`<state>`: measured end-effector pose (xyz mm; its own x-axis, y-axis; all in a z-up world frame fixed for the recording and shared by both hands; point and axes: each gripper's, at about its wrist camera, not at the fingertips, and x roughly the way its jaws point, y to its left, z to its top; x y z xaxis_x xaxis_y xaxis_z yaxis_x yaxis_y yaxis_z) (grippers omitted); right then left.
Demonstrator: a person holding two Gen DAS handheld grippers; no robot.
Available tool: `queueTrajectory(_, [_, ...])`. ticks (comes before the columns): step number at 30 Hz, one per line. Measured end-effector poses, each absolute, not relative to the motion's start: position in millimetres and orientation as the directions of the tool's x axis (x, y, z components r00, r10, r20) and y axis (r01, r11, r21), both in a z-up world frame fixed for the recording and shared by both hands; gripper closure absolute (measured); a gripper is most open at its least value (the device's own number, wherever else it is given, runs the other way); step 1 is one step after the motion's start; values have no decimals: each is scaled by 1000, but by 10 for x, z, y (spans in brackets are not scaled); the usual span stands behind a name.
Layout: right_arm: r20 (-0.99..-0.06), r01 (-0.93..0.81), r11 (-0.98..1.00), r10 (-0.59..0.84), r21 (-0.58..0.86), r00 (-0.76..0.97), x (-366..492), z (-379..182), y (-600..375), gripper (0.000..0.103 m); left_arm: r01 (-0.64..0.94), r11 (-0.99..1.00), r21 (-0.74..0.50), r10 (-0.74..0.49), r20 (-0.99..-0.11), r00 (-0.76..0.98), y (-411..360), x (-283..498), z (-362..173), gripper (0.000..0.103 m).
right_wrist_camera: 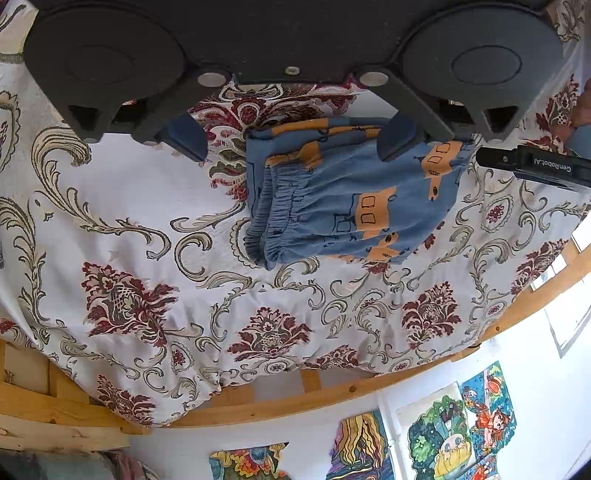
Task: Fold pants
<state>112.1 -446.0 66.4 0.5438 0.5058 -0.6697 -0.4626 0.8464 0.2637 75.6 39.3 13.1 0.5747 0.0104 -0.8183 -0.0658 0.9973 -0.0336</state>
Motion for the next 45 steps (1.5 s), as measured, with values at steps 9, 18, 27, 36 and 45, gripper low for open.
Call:
queueTrajectory(9, [-691, -460, 852, 489, 249, 532, 1134, 627, -4475, 1, -47, 999, 9, 34, -812, 582, 353, 733, 161, 0])
queueTrajectory(18, [-695, -450, 836, 526, 315, 490, 1381, 703, -4592, 1, -13, 1000, -6, 2, -826, 564, 425, 835, 211, 0])
queueTrajectory(27, [-646, -491, 740, 659, 461, 387, 2011, 708, -4575, 1, 68, 994, -81, -106, -789, 605, 487, 1143, 362, 0])
queueTrajectory(36, [-636, -409, 665, 737, 625, 228, 2801, 286, -4493, 16, 109, 971, -211, -235, -776, 585, 526, 1796, 163, 3])
queueTrajectory(45, [-614, -399, 610, 778, 684, 137, 2834, 84, -4438, 60, 166, 926, -340, -376, -777, 504, 599, 1941, -56, 47])
